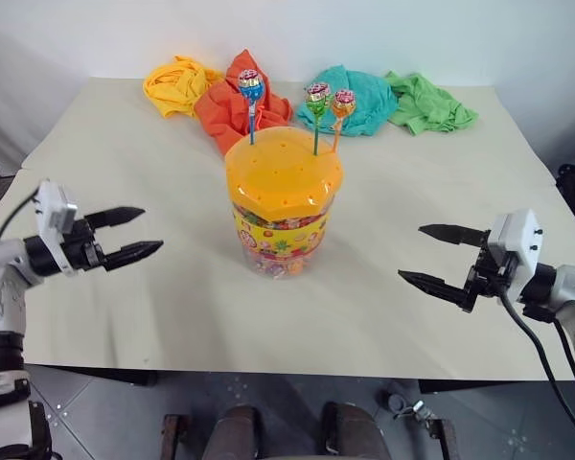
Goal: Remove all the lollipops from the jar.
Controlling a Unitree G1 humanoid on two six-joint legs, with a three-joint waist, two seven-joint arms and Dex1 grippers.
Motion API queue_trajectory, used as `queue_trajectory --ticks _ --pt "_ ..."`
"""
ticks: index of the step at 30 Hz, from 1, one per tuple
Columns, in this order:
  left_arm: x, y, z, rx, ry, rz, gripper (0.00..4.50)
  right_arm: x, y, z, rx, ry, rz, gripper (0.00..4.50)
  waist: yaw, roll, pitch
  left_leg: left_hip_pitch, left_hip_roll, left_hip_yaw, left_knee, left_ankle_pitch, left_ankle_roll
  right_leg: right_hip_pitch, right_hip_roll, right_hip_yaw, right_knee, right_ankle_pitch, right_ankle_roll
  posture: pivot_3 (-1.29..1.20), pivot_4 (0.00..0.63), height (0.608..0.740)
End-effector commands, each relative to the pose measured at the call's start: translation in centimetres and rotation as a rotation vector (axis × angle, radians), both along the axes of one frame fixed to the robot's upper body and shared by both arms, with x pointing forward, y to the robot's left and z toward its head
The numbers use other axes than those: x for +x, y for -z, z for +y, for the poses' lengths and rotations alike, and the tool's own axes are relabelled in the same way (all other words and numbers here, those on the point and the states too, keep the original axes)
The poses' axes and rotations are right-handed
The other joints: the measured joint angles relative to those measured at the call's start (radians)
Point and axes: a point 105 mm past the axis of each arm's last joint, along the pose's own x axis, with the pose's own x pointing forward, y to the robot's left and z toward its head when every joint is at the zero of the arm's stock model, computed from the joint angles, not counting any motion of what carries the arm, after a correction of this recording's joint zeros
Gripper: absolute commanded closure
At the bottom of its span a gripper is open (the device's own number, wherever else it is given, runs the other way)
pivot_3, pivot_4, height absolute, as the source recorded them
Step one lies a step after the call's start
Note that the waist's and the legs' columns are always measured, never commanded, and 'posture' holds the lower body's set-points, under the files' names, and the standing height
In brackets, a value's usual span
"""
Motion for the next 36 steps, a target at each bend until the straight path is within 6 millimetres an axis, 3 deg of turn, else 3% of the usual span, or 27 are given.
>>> queue_trajectory --ticks 1,5,12,20,27,36 --pt "-0.8 -3.3 -0.5 0.029 0.071 -0.117 0.06 -1.1 -3.4 0.8 0.056 -0.040 -0.069 0.00 -0.001 0.000 0.000 0.000 0.000 0.000 0.000 0.000 0.000 0.000 0.000 0.000 0.000 0.000 0.000 0.00 0.150 0.740" --pt "-0.2 -6.5 -2.9 0.011 0.183 -0.212 0.06 -2.2 -5.7 2.6 0.125 -0.113 -0.092 0.00 0.007 0.000 0.000 -0.001 0.000 -0.001 0.001 -0.001 0.000 0.000 0.000 -0.001 0.000 0.000 0.000 0.00 0.150 0.740" --pt "1.4 -10.3 -8.3 -0.045 0.395 -0.305 0.06 -2.2 -6.6 3.9 0.134 -0.117 -0.128 0.00 0.023 -0.001 0.000 -0.002 -0.001 0.000 0.004 -0.002 0.001 0.000 0.000 0.000 0.000 0.000 0.001 0.00 0.150 0.740" --pt "4.7 -11.6 -14.8 -0.119 0.516 -0.260 0.06 -2.6 -7.2 4.1 0.162 -0.083 -0.155 0.00 0.023 -0.002 0.001 -0.002 -0.001 0.001 0.005 -0.002 0.002 0.000 0.000 0.000 0.000 0.000 0.001 0.00 0.150 0.740" --pt "5.7 -11.8 -17.3 -0.130 0.567 -0.206 0.06 -3.1 -6.9 3.5 0.157 -0.019 -0.174 0.00 0.017 -0.004 0.002 -0.003 -0.001 0.002 0.004 -0.002 0.002 -0.001 0.000 0.000 0.000 0.000 0.001 0.00 0.150 0.740" --pt "5.0 -12.7 -17.3 -0.138 0.627 -0.206 2.80 -3.7 -6.6 3.1 0.156 0.031 -0.181 0.00 0.020 -0.004 0.002 -0.003 -0.001 0.001 0.005 -0.002 0.002 -0.001 0.001 0.000 0.000 0.000 0.001 0.00 0.150 0.740"
